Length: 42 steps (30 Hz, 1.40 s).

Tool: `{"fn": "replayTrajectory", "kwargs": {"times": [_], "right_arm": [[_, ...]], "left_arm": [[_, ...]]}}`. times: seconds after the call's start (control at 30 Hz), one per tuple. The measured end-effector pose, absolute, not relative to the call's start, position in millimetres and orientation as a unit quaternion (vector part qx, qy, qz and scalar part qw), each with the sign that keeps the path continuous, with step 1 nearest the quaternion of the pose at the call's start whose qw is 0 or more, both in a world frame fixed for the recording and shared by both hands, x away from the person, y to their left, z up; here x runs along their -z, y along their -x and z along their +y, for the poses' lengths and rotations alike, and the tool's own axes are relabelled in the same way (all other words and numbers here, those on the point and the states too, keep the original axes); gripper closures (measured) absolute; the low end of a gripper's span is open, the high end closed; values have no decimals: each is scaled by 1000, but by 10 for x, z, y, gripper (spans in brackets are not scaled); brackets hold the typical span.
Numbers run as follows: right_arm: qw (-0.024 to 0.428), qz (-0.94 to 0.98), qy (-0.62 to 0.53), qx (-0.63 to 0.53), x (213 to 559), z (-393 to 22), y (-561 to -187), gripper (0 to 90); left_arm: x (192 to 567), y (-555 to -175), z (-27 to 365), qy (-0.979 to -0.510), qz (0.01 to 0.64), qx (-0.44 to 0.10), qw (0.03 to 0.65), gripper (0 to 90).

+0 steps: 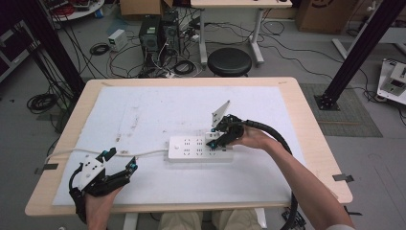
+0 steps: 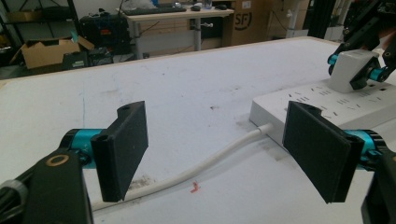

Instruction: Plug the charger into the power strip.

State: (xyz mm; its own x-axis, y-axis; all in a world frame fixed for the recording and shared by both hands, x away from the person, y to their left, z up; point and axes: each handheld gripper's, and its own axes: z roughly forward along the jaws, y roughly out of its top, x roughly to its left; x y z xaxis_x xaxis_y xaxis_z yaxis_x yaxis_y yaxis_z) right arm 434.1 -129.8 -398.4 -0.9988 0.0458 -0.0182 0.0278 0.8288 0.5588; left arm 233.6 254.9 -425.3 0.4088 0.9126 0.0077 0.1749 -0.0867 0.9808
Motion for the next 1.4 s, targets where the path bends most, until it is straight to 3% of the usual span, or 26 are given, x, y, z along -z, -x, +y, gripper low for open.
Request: {"fn": "replayTrajectory", "kwargs": {"times": [0.27, 0.3, 0.53, 0.87, 1.4], "right_arm": [[3, 956, -27, -292, 3974, -1291, -4355, 588], [1, 954, -35, -299, 3958, -1292, -4346, 489], [13, 950, -49, -310, 3906, -1316, -4318, 227], [64, 926, -110, -357, 3804, -1490, -4127, 208], [152, 832, -262, -465, 3824, -2265, -3733, 208]], "left_arm": [[4268, -2317, 2557, -646, 421, -348, 533, 224], [4265, -2307, 2568, -645, 421, -349, 533, 224], [4271, -2311, 2584, -644, 422, -349, 534, 224], [4251, -2353, 2629, -648, 418, -350, 532, 224], [4243, -2470, 2570, -659, 404, -341, 535, 224]]}}
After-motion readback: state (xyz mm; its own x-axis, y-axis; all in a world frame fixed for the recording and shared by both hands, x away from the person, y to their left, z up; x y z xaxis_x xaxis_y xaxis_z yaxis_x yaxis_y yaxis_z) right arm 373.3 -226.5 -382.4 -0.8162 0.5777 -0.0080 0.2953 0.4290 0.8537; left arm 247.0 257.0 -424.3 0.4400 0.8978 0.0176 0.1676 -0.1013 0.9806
